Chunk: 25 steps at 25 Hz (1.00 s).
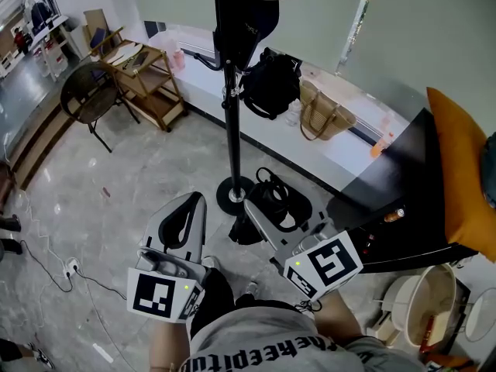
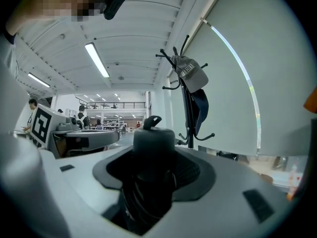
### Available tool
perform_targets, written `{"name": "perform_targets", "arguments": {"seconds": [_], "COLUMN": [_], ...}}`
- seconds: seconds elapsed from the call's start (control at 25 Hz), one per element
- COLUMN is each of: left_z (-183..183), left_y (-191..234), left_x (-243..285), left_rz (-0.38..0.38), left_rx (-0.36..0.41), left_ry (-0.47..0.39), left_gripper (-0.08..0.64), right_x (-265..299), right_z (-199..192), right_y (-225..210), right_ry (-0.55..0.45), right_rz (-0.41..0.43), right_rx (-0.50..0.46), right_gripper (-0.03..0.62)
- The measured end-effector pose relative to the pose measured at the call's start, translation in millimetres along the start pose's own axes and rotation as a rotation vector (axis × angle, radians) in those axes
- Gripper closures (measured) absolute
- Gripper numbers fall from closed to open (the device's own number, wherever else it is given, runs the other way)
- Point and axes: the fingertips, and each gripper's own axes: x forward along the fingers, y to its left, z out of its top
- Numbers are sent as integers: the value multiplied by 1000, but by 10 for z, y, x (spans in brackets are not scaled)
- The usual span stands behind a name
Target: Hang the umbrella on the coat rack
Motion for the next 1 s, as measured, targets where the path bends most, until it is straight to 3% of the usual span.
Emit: {"name": "perform_targets", "arguments": {"seconds": [1.0], "left_z": [-65], "left_y": [827], "left_x": [520], "left_rz": [-175], "left_rx": [-41], "left_ry": [-10], "left_gripper": [545], "right_x": [846], "right_z": [-4], "right_y": [-44], "right_ry": [38], "right_rz": [-158], "right_rx": [-4], "right_gripper": [362]}}
